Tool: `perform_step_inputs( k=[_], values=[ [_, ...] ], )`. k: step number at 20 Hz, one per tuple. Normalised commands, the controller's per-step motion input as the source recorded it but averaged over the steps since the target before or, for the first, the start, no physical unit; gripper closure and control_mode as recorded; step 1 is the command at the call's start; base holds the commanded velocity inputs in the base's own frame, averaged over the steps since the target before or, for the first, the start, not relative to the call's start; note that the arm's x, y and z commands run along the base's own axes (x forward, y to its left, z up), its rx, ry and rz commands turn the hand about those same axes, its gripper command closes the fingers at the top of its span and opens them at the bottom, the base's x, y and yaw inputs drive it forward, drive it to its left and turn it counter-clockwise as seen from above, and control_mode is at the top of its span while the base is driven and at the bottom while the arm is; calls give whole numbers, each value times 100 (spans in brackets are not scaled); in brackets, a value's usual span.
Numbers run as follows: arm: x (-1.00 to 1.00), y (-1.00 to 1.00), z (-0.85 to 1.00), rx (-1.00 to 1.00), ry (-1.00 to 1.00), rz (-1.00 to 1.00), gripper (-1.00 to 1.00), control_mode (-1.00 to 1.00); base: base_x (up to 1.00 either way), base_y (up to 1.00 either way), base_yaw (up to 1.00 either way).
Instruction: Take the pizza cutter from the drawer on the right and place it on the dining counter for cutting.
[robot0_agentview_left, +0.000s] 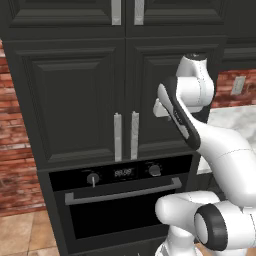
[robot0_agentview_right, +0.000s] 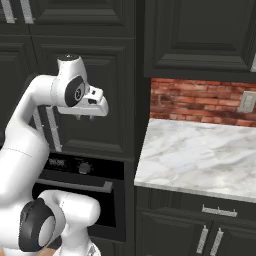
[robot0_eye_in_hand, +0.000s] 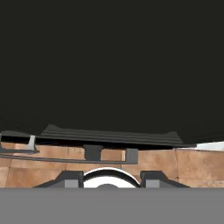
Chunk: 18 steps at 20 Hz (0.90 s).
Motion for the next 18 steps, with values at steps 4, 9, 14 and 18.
perform_step_inputs(
  k=[4,9,14,18],
  values=[
    [-14,-11,0,2,0,-1,-100,-100,0,0,0],
    [-45,-77,-9,11,-4,-8,-100,-100,0,0,0],
    [-51,-90,-22,15,-4,-17,-100,-100,0,0,0],
    [-53,-96,-24,19,0,-24,-100,-100,0,0,0]
  ],
)
